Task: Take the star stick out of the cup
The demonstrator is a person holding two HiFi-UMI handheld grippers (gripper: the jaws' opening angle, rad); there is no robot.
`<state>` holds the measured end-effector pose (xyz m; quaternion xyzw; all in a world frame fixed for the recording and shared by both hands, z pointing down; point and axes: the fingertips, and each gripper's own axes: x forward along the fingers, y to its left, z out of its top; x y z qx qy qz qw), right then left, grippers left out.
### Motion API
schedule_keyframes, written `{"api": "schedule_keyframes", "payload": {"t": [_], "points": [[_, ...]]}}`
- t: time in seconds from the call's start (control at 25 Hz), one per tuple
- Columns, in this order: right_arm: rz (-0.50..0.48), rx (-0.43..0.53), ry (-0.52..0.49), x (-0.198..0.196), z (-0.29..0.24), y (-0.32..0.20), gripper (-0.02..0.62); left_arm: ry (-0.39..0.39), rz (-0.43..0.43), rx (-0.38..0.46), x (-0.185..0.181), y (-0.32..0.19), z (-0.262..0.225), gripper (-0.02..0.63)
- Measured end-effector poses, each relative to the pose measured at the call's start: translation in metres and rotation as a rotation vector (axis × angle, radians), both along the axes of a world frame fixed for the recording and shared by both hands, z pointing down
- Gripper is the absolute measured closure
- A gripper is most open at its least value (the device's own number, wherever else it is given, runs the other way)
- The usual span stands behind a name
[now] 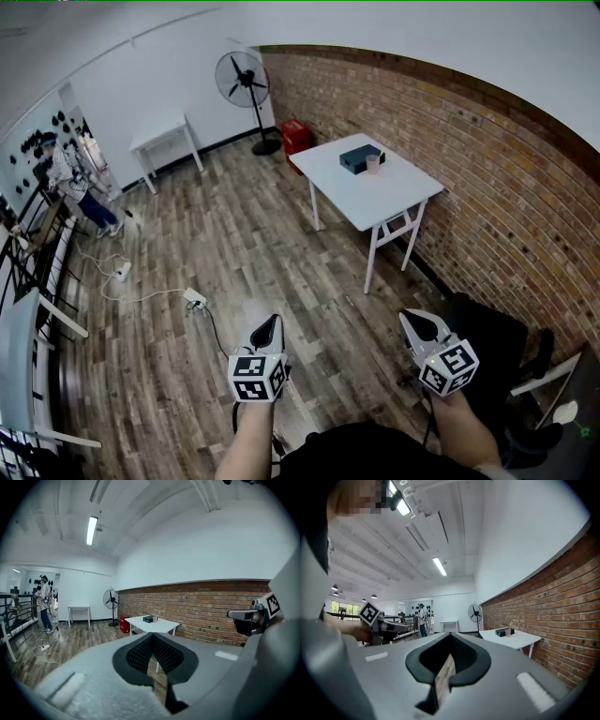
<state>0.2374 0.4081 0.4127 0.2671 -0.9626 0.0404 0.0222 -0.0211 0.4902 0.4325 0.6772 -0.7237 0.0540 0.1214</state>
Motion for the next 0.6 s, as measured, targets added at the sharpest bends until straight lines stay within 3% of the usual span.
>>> {"api": "schedule_keyframes", "payload": {"t": [0.48, 0.6], "points": [[-0.001, -0.01, -0.005, -0.009, -0.007, 0.012, 0.597, 0.008, 0.001, -0.002, -0.007, 0.008, 0.0, 0.606], [-0.048, -0.054, -0.023, -0.015, -0.004, 0.022, 0.597, 0.027, 0.006, -0.003, -0.009, 0.013, 0.002, 0.604]]}}
